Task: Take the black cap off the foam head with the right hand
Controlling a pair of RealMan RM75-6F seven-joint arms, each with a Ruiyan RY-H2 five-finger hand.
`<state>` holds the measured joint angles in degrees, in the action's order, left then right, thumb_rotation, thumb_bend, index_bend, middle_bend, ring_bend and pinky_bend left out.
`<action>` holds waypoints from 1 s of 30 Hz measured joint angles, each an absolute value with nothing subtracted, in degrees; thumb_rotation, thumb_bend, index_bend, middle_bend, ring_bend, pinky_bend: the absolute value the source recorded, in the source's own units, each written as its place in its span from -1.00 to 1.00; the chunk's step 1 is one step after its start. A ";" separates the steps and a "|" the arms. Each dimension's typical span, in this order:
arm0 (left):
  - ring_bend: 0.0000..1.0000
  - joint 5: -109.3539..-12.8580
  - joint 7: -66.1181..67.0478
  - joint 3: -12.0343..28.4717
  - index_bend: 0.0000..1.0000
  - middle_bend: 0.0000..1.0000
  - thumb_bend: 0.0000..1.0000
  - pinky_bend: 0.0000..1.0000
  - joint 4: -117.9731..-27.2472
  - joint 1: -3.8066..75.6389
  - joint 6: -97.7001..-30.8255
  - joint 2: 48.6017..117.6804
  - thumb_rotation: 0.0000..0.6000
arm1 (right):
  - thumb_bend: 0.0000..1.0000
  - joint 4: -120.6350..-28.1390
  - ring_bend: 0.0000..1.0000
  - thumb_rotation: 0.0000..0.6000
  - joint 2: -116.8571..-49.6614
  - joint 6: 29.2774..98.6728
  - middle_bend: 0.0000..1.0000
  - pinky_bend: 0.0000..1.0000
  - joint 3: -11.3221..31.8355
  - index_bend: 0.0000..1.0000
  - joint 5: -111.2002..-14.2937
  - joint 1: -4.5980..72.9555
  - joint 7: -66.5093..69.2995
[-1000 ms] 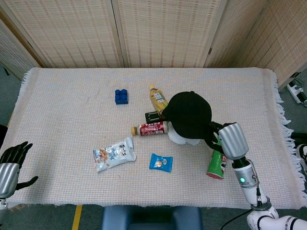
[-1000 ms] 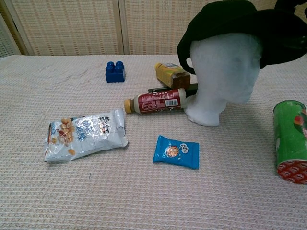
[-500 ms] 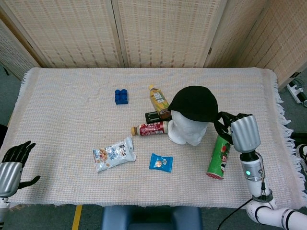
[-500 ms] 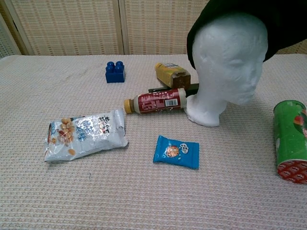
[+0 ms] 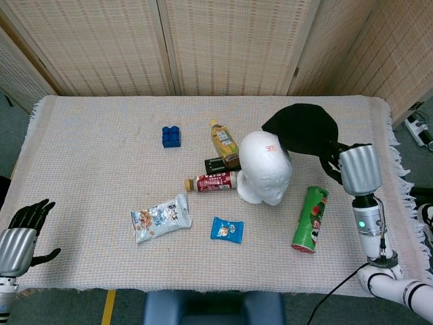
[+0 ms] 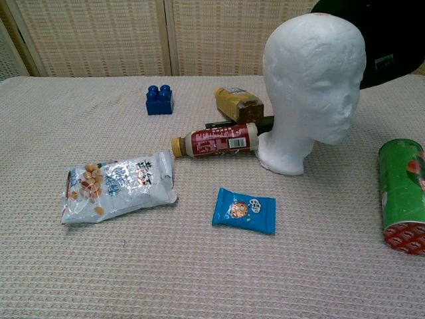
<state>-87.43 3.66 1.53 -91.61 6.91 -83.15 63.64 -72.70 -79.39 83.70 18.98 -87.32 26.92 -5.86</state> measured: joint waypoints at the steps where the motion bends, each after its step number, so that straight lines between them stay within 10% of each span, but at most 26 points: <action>1: -0.74 -87.39 3.77 1.49 -0.77 -0.80 -0.72 -0.72 -91.70 6.96 -83.02 63.67 1.00 | 0.07 -71.72 1.00 1.00 -79.18 83.05 0.55 0.91 18.52 0.73 -86.90 26.80 -5.23; 12: -0.74 -87.54 4.89 1.04 -0.78 -0.81 -0.71 -0.71 -92.79 7.19 -82.45 63.80 1.00 | 0.07 -63.74 0.99 1.00 -80.74 75.64 0.55 0.91 14.34 0.71 -82.74 25.83 1.69; 18: -0.74 -87.30 5.17 1.02 -0.78 -0.81 -0.72 -0.71 -93.04 7.23 -82.33 63.72 1.00 | -0.28 -61.78 0.40 1.00 -82.55 69.93 0.28 0.88 12.96 0.15 -80.15 26.45 1.94; 24: -0.74 -87.05 5.23 1.00 -0.78 -0.82 -0.71 -0.72 -92.95 7.35 -81.99 63.81 1.00 | -0.90 -64.83 -0.58 0.95 -81.57 61.14 -0.53 -0.07 11.94 -0.92 -75.36 27.11 0.10; 30: -0.75 -87.12 5.11 0.99 -0.78 -0.82 -0.72 -0.72 -92.85 7.41 -81.97 63.88 1.00 | -1.00 -69.86 -0.98 0.65 -78.76 55.61 -0.95 -0.55 11.60 -1.00 -70.63 27.63 -2.14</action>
<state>-87.12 5.11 0.99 -92.85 7.41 -81.97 63.88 -69.86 -78.76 55.61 11.60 -70.63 27.63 -2.14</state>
